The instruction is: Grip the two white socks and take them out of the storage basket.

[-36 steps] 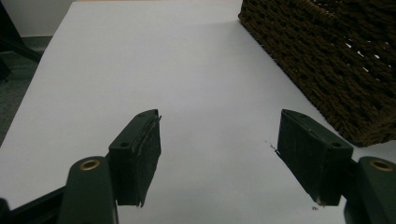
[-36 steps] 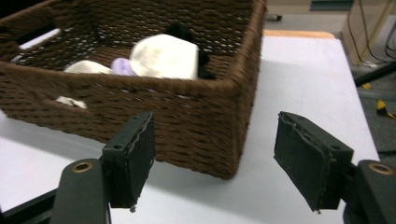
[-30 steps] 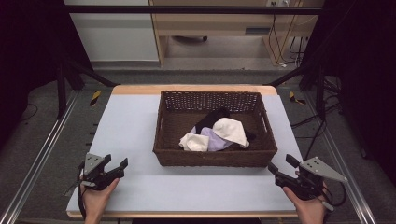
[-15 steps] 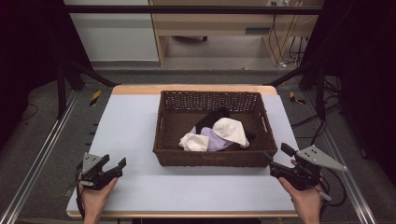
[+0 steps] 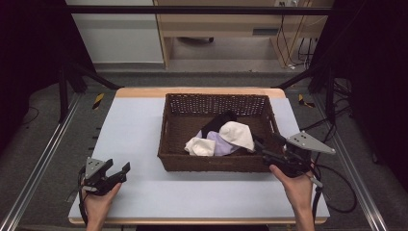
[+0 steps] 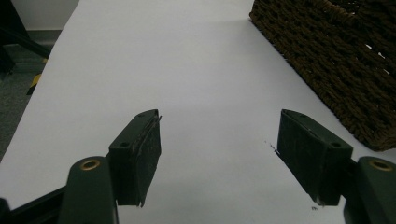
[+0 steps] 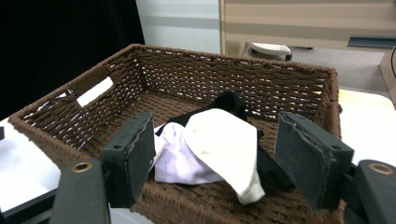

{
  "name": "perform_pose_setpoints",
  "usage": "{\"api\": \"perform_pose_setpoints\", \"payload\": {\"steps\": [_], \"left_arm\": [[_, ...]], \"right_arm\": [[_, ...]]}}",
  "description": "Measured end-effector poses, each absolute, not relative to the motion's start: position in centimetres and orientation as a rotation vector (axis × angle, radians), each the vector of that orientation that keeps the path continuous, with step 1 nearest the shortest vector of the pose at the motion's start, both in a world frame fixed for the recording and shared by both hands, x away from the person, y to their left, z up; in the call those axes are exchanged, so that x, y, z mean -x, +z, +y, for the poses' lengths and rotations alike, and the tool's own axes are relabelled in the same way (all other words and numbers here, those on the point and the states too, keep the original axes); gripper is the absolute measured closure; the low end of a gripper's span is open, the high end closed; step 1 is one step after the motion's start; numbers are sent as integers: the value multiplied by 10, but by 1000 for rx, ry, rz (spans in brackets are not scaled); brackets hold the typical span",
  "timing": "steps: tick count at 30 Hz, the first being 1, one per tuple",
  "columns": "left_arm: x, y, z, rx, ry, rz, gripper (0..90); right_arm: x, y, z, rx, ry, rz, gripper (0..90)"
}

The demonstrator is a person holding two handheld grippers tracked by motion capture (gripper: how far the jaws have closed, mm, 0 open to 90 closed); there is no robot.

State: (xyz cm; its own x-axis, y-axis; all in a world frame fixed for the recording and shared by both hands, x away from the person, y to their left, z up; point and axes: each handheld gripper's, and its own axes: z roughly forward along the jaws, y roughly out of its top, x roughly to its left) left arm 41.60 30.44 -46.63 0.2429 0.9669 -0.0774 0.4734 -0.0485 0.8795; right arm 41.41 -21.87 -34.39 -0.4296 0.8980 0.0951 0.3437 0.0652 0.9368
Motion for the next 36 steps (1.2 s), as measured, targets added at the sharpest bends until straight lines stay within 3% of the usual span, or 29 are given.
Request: {"api": "perform_pose_setpoints", "payload": {"steps": [36], "left_arm": [[-418,-469,302,-1705,744,1355,307]], "right_arm": [[-516,-335,-162,-1250,1222,1875,227]]}}
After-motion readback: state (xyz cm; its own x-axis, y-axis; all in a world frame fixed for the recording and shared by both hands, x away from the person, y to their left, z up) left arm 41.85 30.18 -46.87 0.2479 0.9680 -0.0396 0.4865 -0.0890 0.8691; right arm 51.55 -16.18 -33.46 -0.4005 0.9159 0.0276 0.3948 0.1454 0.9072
